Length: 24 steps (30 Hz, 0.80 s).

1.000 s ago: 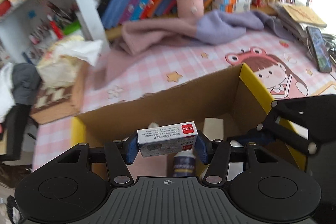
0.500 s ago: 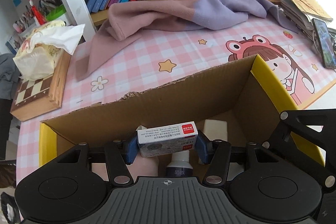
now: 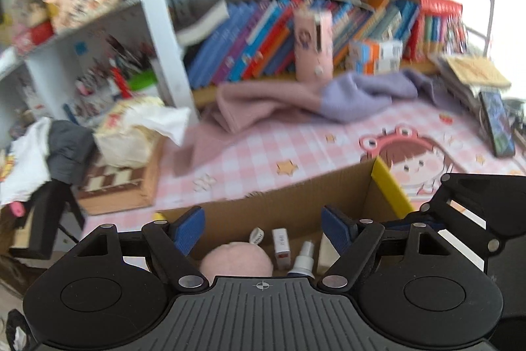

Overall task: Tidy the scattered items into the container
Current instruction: 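Open both tools to release the items inside the yellow box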

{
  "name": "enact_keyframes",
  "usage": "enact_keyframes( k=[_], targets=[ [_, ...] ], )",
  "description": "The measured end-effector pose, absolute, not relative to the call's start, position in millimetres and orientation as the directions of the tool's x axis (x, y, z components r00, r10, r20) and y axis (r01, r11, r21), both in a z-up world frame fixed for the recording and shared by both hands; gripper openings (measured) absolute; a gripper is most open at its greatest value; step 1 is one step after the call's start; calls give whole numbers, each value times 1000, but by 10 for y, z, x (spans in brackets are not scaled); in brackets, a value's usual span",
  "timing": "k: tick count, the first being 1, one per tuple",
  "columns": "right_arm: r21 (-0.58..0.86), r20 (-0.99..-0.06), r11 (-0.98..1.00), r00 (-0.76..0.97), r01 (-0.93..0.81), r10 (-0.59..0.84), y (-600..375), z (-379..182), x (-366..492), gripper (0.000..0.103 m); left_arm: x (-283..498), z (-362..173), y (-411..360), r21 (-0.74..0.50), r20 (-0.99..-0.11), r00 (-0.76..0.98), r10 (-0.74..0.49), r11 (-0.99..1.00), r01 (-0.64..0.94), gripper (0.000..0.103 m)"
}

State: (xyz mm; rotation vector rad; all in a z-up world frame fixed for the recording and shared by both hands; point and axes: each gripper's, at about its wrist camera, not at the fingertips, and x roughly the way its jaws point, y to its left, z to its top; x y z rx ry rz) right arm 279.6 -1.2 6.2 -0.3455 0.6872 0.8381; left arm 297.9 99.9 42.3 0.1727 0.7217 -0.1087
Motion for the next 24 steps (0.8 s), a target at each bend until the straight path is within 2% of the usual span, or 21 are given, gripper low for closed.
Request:
enact_keyframes(
  k=[9, 15, 24],
  targets=[
    [-56, -545, 721, 626, -691, 558, -308, 474, 2385, 90, 2217, 802, 1042, 41, -545, 838, -33, 997, 66, 85],
    [-65, -463, 776, 708, -627, 533, -527, 669, 2030, 90, 1684, 877, 987, 44, -489, 872, -3, 999, 28, 87],
    [-71, -418, 836, 778, -544, 470, -851, 735, 1419, 90, 968, 817, 901, 35, -452, 892, 11, 999, 6, 91]
  ],
)
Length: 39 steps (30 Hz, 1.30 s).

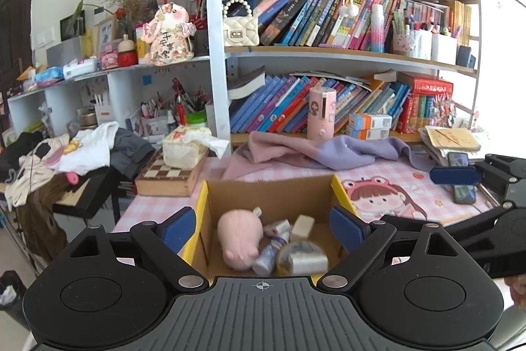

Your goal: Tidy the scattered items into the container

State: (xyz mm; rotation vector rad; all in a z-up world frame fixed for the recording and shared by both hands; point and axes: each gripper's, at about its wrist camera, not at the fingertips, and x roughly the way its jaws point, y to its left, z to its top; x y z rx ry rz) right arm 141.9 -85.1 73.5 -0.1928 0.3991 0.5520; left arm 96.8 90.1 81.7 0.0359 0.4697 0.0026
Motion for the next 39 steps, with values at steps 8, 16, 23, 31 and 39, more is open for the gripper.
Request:
enact_keyframes(
  k=[8, 16, 23, 31, 39],
  targets=[
    [-95, -430, 871, 809, -482, 401, -1064, 619, 921, 91, 532, 668, 820, 14, -463, 886, 1, 1000, 6, 92],
    [-120, -456, 903, 830, -414, 320, -1243, 382, 475, 95, 262, 403, 556, 1, -516, 856, -30, 999, 35, 95],
    [-98, -531, 938, 815, -332, 233, -1392, 121, 209, 96, 39, 160, 349, 18, -544, 839, -11, 1000, 25, 99],
    [-95, -574, 953, 798, -288, 184, -1584, 1, 127, 97, -52, -50, 208, 17, -598, 801, 4, 1000, 8, 99],
    [-55, -623, 975, 770, -216, 136, -1834, -95, 79, 99, -35, -164, 76, -8, -656, 754, -22, 1000, 23, 99]
  ],
)
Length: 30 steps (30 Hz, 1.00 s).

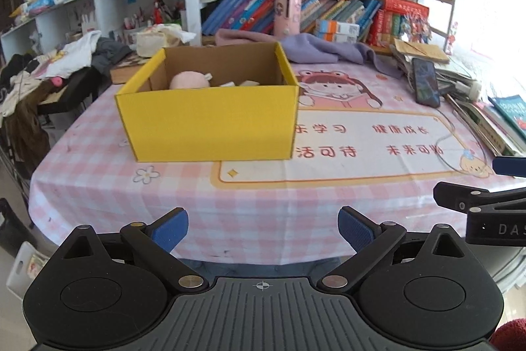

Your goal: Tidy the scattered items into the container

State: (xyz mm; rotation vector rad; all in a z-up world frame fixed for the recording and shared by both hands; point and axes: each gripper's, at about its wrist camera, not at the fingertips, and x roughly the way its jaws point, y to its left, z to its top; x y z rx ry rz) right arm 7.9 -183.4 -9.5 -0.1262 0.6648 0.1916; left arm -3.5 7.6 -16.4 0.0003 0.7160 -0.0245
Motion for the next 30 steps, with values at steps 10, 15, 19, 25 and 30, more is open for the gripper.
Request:
enact_keyframes(
  k=[10, 15, 19, 25, 30],
  targets=[
    [-42, -638, 979, 760, -198, 126, -1928, -122, 30, 100, -69, -192, -118, 29, -683, 730, -26, 998, 63, 99],
    [-45, -649, 976, 749, -211, 132, -1916, -136, 23, 100, -69, -216, -128, 26, -696, 717, -32, 997, 69, 99],
    [-42, -655, 976, 744, -213, 134, -1917, -143, 25, 100, -73, -222, -123, 16, -698, 715, -38, 997, 69, 99],
    [-40, -657, 977, 742, -211, 133, -1926, -142, 30, 101, -63, -235, -124, 4, -703, 709, -53, 997, 78, 99],
    [-37, -664, 976, 735, -213, 135, -1927, -163, 32, 101, -45, -249, -110, -5, -709, 703, -54, 997, 72, 99]
  ],
)
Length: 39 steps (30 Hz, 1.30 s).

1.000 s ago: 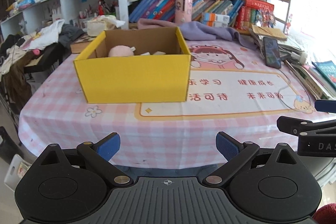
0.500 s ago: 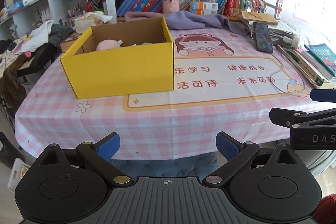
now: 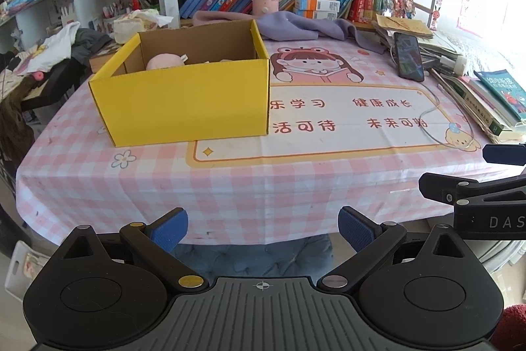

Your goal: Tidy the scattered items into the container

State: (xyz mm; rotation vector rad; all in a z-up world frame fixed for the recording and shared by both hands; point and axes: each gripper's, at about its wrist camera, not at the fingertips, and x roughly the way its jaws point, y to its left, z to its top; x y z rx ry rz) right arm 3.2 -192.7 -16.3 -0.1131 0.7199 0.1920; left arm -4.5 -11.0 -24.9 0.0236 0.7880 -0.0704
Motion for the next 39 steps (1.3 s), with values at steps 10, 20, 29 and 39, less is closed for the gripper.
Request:
enact_keyframes(
  k=[10, 20, 29, 39],
  targets=[
    [-37, -665, 976, 734, -214, 135, -1909, -171, 27, 101, -47, -252, -105, -9, -710, 702, -57, 997, 71, 99],
    [-39, -664, 976, 736, -214, 135, -1893, -167, 23, 101, -47, -275, -82, -20, -713, 698, -65, 997, 73, 99],
    [-39, -663, 976, 737, -213, 134, -1886, -154, 28, 101, -40, -291, -96, -23, -719, 692, -67, 997, 72, 99],
    [-39, -663, 976, 736, -213, 134, -1883, -153, 28, 101, -25, -302, -90, -34, -722, 688, -77, 997, 76, 99]
  ],
)
